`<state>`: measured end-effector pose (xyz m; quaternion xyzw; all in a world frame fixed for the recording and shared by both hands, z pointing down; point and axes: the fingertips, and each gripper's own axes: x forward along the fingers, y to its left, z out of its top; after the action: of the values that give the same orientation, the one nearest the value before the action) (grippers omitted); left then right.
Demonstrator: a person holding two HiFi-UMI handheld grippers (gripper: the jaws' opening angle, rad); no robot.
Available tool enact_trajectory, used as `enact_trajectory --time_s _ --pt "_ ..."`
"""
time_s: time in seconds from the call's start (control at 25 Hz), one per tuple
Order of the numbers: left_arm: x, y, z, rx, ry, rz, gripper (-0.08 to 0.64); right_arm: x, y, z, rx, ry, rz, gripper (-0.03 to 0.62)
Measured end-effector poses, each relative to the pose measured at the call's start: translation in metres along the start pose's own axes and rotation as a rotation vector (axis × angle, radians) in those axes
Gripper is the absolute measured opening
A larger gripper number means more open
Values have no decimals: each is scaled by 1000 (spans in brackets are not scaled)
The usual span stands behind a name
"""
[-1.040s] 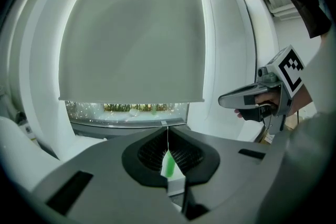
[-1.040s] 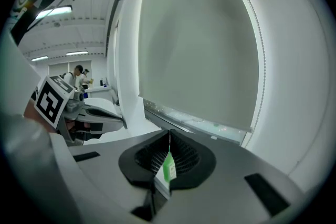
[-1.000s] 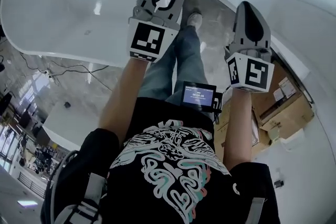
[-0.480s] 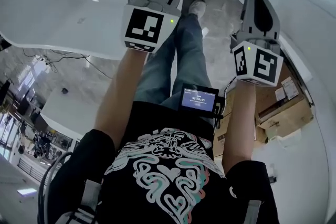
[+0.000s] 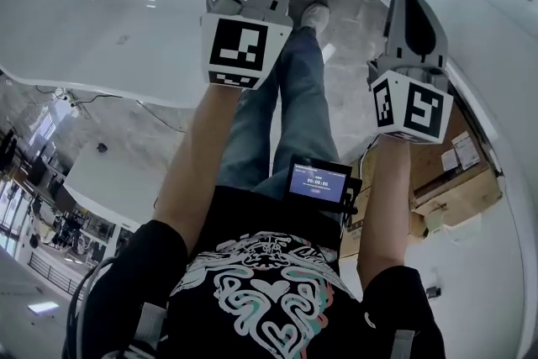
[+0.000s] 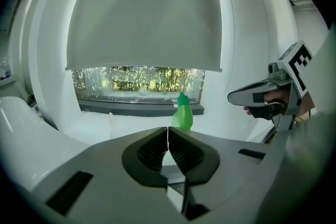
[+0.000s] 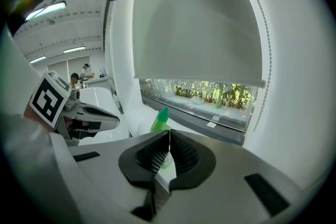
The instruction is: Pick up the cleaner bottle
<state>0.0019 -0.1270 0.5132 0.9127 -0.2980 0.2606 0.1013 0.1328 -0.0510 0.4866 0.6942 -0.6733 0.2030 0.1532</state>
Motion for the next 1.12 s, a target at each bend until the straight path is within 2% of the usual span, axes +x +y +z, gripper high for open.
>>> enact_trajectory --time_s 0.2,0.44,0.6,0.88,1.0,1.12 --pt "10 -2 -17 10 24 -26 17 16 -1 -10 -1 13 0 28" --pt "26 1 -35 -23 68 -26 18 32 -1 -19 -22 34 15 28" --pt "38 -3 -38 -11 88 -70 18 43 0 -27 -20 58 20 28" --pt "73 -7 -48 -24 107 -82 23 62 -13 -41 -20 83 33 28" --pt "84 -13 -57 -55 135 -108 110 65 -16 -44 -18 88 37 28" --pt "93 -22 -68 -71 155 -124 139 67 -19 -49 -17 96 44 28"
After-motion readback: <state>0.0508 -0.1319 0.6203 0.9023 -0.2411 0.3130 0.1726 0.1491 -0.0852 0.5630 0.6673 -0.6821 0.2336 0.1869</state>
